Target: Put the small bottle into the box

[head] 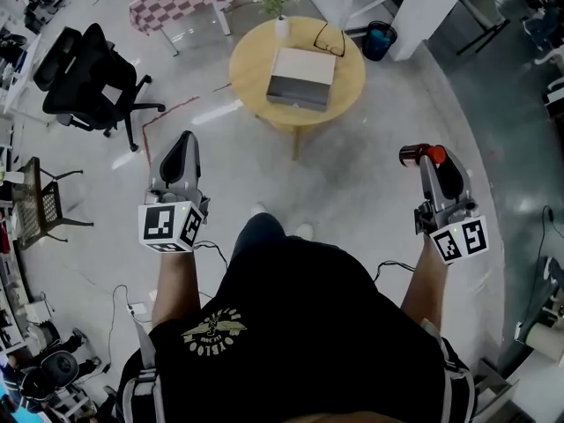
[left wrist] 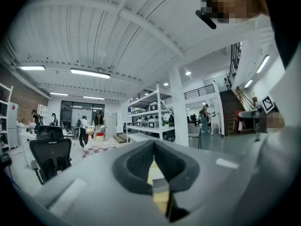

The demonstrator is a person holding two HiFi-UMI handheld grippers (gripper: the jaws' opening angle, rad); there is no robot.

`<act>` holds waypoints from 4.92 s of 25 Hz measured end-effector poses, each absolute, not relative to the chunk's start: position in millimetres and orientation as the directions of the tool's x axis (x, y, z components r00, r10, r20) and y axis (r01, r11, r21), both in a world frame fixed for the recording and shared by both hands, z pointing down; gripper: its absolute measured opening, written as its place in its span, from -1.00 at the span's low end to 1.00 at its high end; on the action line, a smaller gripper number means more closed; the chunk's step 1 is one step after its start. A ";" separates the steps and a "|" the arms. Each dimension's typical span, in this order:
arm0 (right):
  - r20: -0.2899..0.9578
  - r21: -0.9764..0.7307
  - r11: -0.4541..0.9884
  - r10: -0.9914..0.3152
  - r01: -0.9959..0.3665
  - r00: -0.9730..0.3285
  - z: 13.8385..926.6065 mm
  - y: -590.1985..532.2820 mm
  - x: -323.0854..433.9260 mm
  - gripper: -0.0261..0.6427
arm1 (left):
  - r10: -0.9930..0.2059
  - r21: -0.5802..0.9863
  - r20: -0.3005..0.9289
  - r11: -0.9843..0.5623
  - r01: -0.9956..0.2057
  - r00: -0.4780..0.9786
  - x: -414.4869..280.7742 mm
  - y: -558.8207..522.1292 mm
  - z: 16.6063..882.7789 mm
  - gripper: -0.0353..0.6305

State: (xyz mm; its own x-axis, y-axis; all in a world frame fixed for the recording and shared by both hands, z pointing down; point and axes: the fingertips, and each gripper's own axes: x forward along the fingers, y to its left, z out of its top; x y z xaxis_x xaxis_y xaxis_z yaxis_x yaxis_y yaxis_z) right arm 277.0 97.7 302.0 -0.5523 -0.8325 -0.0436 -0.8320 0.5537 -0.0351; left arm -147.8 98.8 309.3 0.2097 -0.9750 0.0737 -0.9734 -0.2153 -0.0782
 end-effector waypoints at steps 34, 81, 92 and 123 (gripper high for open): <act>0.018 -0.037 0.431 -0.902 -0.902 -0.432 303.3 -33.0 194.3 -0.48 | -0.909 -0.017 0.101 -0.409 -0.912 0.405 -200.3 -109.3 327.6 -0.89; 0.132 -0.064 0.568 -0.810 -0.820 -0.571 352.3 -242.7 165.4 -0.48 | -0.867 0.009 0.205 -0.462 -0.887 0.454 -142.3 -309.3 379.0 -0.89; 0.303 -0.108 0.734 -0.618 -0.670 -0.726 490.8 -272.4 116.9 -0.48 | -0.840 -0.036 0.296 -0.486 -0.873 0.455 -84.1 -317.5 449.0 -0.89; 0.627 -0.159 0.792 -0.380 -0.590 -0.680 732.0 -276.0 18.3 -0.53 | -0.589 0.082 0.537 -0.676 -0.733 0.604 -75.5 -337.6 583.4 -0.89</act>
